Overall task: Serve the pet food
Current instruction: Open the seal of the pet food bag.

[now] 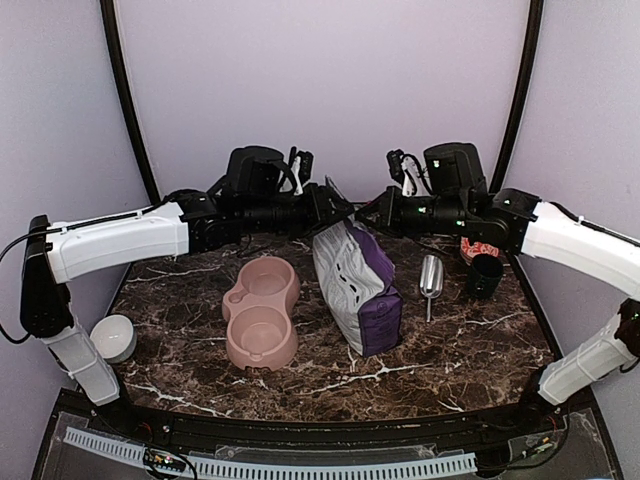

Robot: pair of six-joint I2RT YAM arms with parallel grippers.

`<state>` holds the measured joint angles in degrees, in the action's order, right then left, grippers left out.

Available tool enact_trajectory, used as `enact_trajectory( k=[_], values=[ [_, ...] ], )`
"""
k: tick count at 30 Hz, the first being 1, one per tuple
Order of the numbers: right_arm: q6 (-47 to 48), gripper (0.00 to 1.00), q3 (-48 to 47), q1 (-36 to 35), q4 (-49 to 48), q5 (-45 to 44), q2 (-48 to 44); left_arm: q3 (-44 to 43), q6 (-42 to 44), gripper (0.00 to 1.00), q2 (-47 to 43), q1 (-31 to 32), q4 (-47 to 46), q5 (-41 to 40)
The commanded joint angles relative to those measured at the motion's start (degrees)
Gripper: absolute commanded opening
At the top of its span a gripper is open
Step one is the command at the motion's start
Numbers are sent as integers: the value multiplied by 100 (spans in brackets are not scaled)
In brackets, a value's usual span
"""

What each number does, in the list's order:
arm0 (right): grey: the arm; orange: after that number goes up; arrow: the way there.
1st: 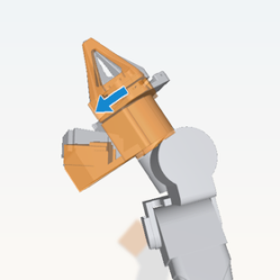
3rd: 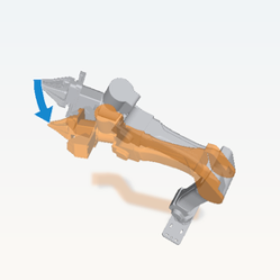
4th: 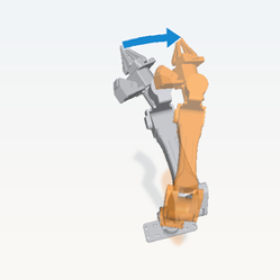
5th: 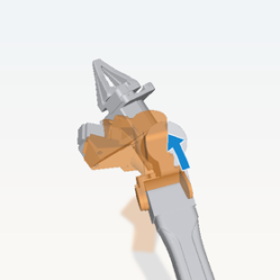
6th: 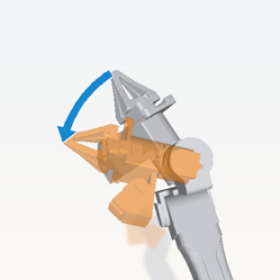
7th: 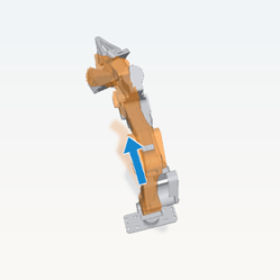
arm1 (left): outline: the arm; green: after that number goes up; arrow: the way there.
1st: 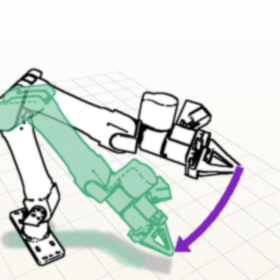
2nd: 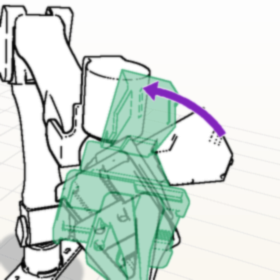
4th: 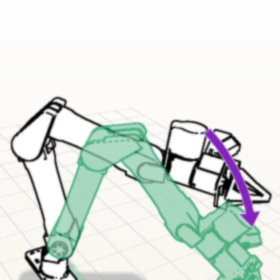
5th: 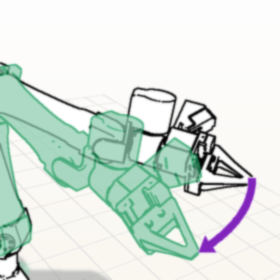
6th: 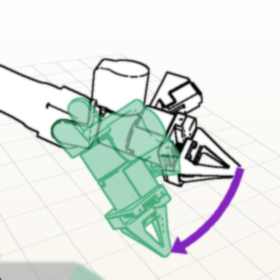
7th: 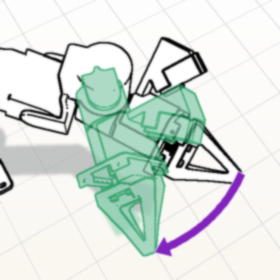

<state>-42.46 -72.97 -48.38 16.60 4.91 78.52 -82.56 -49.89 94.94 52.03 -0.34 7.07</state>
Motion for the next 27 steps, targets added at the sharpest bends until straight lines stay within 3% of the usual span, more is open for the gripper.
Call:
enact_trajectory(
  k=[1, 8, 27],
  values=[
    [10, 0, 107, -73, -225, 243, -120, -45, 70, 23, -34, 38, -90, -110],
    [-2, 0, 68, -66, -133, 218, -210, -118, 123, 0, 57, 36, -45, -124],
    [-747, 0, -347, -670, 840, -995, -299, -953, 911, 0, -2, 39, 1283, -64]
  ],
)
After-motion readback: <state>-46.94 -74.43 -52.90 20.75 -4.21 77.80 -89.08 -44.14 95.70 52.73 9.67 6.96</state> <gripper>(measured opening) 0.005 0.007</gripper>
